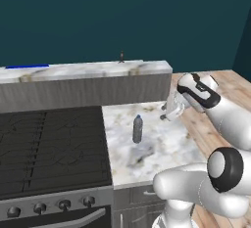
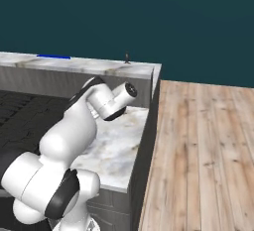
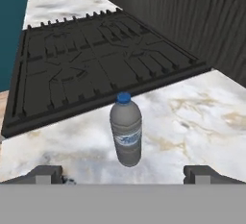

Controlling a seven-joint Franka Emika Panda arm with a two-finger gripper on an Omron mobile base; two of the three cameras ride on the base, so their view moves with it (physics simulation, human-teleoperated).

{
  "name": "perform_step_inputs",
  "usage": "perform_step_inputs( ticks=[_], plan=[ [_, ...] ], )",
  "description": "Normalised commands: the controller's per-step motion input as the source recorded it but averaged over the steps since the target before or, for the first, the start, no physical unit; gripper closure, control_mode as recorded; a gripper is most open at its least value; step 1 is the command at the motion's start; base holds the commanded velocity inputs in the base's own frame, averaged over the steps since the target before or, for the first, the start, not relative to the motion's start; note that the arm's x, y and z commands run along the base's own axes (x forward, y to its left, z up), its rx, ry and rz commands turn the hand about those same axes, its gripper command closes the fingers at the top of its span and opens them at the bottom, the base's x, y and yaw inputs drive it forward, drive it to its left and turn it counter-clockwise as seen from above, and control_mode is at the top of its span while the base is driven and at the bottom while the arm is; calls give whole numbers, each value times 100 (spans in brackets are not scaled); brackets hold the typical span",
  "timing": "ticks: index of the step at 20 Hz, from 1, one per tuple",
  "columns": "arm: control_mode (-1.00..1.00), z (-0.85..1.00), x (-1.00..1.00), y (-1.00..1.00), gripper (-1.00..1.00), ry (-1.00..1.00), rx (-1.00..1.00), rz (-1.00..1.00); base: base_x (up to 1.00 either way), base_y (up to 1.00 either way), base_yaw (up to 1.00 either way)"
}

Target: Place the drinks on the dining counter in a tight cluster.

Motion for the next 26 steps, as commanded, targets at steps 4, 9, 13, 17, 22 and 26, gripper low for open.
perform_step_inputs(
  ticks=[4, 9, 13, 17, 22, 26],
  plan=[
    [-100, -1, 0, 4, -100, -5, 15, 9, 0, 0, 0],
    [-100, 0, 0, 4, -100, 1, 2, 14, 0, 0, 0],
    [-100, -4, 2, 2, -100, 9, 0, 5, 0, 0, 0],
    [-100, -16, 14, 0, -100, 13, 0, 2, 0, 0, 0],
    [-100, -34, 9, 4, -100, 3, 0, 0, 0, 0, 0],
    [-100, -25, 1, 8, -100, 0, 0, 0, 0, 0, 0]
  ],
)
